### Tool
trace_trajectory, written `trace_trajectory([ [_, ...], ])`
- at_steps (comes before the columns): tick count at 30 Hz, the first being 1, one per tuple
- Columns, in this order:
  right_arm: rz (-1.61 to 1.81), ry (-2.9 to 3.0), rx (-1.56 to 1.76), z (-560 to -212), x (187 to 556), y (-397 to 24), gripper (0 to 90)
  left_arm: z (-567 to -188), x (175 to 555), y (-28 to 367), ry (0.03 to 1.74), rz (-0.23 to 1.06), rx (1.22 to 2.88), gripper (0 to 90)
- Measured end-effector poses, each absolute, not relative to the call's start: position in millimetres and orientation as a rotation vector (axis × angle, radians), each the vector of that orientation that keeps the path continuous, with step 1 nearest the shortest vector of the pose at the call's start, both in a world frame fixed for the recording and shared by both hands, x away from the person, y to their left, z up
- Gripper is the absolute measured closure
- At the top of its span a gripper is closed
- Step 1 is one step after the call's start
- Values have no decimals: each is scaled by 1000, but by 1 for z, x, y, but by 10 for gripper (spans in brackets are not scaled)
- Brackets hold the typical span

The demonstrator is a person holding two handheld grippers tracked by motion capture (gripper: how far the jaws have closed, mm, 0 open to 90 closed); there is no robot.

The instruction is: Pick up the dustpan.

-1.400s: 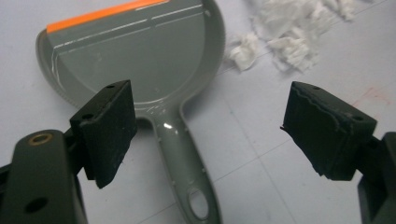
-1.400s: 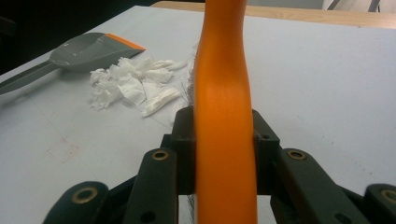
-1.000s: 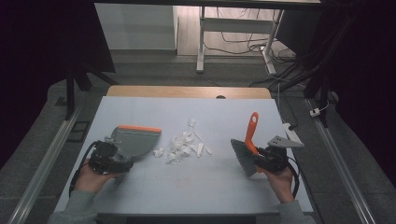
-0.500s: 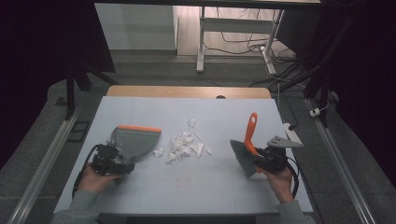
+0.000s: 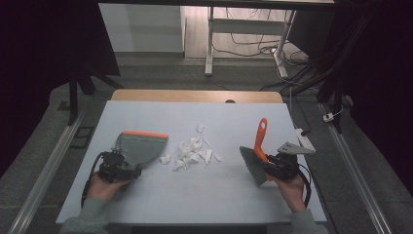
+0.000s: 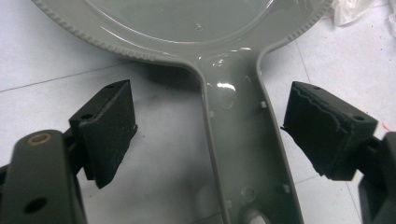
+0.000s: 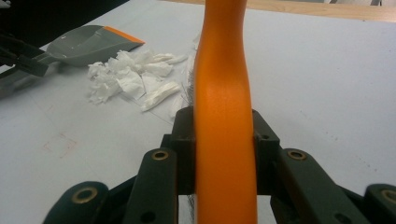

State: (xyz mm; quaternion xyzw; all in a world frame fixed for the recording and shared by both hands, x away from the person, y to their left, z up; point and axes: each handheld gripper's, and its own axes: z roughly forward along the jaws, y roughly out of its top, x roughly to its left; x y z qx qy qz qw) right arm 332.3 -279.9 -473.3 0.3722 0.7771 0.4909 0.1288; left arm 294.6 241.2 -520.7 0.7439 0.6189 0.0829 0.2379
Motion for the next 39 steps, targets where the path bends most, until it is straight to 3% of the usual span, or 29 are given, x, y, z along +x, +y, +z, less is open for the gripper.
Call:
trace_trajectory([
  [17,1415,2264,1084,-474,332,-280,694,-526,298,244,1711,188,1978,369],
  [29,1413,2264,1084,-474,333,-279,695,-522,295,243,1662,203,1962,560],
  [39,1411,2264,1083,-474,333,-279,695,-522,295,247,1660,222,1940,607],
])
